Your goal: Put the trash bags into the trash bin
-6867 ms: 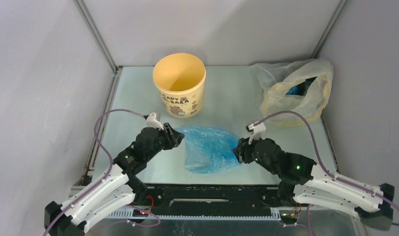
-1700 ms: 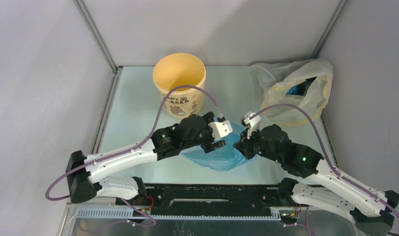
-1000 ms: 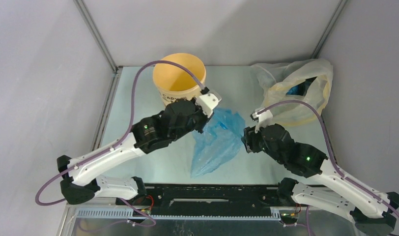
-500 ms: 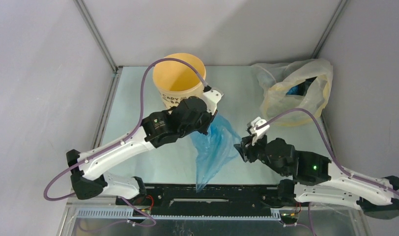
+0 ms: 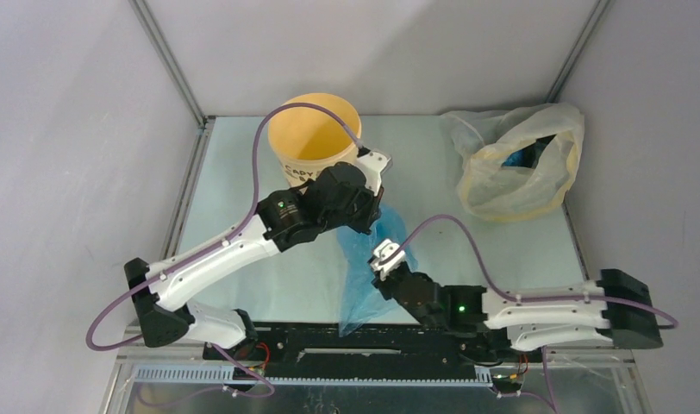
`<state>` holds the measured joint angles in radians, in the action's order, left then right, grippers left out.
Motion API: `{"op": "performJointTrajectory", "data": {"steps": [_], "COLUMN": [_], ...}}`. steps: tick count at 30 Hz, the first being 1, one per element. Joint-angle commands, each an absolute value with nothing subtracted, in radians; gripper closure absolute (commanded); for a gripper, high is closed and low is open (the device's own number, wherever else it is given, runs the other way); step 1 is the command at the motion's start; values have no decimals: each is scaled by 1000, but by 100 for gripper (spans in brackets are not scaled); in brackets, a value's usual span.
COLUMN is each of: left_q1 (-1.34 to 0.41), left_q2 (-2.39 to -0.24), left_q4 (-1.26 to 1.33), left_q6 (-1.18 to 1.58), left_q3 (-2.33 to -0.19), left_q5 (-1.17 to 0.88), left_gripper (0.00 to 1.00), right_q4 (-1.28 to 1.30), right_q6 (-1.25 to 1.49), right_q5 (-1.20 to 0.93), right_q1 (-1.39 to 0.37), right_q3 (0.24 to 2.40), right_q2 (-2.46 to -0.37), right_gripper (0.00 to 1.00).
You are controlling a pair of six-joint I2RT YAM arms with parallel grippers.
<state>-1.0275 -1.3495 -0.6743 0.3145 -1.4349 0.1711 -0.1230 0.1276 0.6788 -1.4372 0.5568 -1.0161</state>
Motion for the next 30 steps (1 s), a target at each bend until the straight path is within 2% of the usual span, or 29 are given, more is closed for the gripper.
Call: {"op": "performJointTrajectory", "data": {"steps": [1, 8, 17, 24, 30], "left_q1": [-1006, -999, -997, -996, -996], "left_q2": [-1349, -1323, -1291, -1262, -1270], "left_q4": [-646, -645, -657, -675, -674], "left_q6": [347, 340, 324, 277, 290], "left_q3": [-1456, -1446, -1432, -1412, -1417], "left_q5": [123, 111, 116, 131, 44], "left_gripper": [100, 100, 100, 100, 100], "right_q4": [-424, -560, -636, -842, -802], "right_q6": [87, 173, 291, 312, 350], "right_q5": [831, 881, 851, 778, 647], "right_q1": [-1444, -1444, -1447, -1440, -1352], "right_q3": [555, 528, 486, 334, 328], "right_q2": [-1169, -1399, -1549, -1524, -1483], "right_gripper": [100, 100, 100, 100, 100]}}
